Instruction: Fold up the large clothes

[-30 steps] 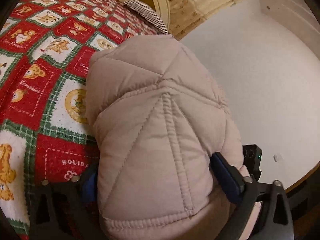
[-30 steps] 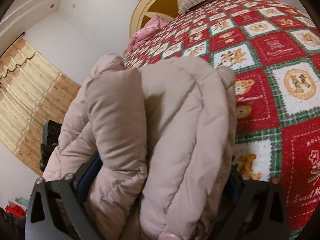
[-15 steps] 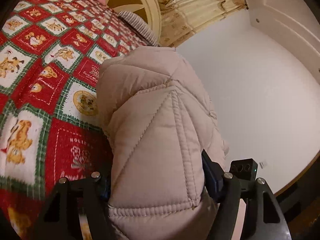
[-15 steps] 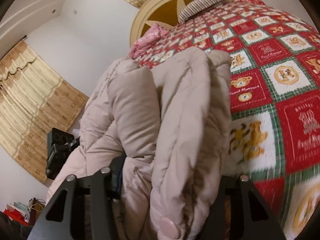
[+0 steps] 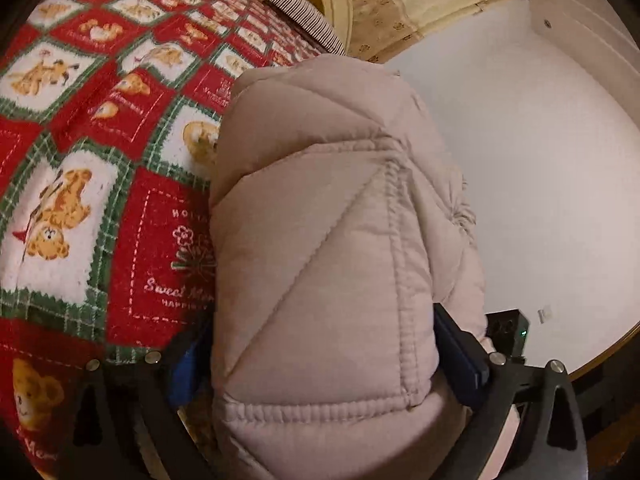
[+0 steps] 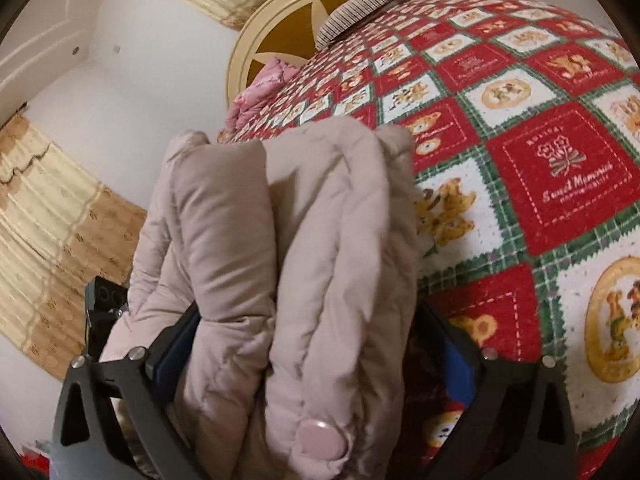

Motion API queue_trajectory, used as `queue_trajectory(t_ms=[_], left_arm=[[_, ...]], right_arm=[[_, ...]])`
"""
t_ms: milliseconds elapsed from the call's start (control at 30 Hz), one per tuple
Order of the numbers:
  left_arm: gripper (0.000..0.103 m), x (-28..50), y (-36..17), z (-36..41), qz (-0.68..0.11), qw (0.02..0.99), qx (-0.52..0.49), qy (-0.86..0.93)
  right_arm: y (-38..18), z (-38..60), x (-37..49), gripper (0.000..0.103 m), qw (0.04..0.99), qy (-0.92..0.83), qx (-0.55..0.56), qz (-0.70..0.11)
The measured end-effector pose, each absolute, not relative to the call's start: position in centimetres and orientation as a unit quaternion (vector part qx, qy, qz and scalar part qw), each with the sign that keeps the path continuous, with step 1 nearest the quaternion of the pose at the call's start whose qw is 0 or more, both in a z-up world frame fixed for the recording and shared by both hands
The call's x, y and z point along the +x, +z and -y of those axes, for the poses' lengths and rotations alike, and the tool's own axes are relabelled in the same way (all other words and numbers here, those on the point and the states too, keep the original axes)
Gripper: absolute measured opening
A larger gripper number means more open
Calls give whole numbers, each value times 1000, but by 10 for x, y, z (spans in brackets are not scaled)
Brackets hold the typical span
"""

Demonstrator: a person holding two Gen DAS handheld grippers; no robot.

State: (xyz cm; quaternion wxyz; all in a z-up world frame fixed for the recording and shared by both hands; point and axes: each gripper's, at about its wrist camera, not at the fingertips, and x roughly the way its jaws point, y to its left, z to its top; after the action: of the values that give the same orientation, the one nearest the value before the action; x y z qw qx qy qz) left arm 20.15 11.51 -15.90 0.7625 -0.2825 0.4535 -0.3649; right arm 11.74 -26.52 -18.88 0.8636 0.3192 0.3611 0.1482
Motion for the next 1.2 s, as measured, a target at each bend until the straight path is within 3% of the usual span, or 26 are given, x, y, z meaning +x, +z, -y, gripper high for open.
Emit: queue_trajectory(t_ms=[33, 67, 133, 200, 300, 633, 900, 1033, 1200], left_arm=[[97, 200, -158, -113, -450, 762, -279, -371], [96, 198, -156, -110, -446, 762, -278, -377], [87, 191, -151, -110, -434, 766, -281, -381], [81, 184, -145, -110, -423, 771, -284, -382], [79, 173, -126, -104, -406, 774, -279, -397], [79, 145, -35, -33, -350, 747, -246, -509], [79, 126, 11, 100, -355, 671, -204, -618], [79, 119, 13, 171, -366, 648, -168, -647], [79, 111, -13, 249, -389, 649, -105, -646]], right_arm=[[-188, 262, 120, 100, 863, 153, 313, -365], [-188, 257, 123, 88, 858, 172, 314, -368], [-190, 255, 125, 77, 840, 204, 336, -373], [-187, 256, 122, 60, 839, 207, 340, -371], [-168, 256, 110, 49, 849, 204, 330, -358], [-80, 303, 39, 45, 876, 193, 366, -249], [0, 375, -60, 45, 923, 110, 331, -161], [9, 418, -108, 45, 935, 44, 326, -134], [-17, 460, -140, 45, 932, -25, 340, -123]])
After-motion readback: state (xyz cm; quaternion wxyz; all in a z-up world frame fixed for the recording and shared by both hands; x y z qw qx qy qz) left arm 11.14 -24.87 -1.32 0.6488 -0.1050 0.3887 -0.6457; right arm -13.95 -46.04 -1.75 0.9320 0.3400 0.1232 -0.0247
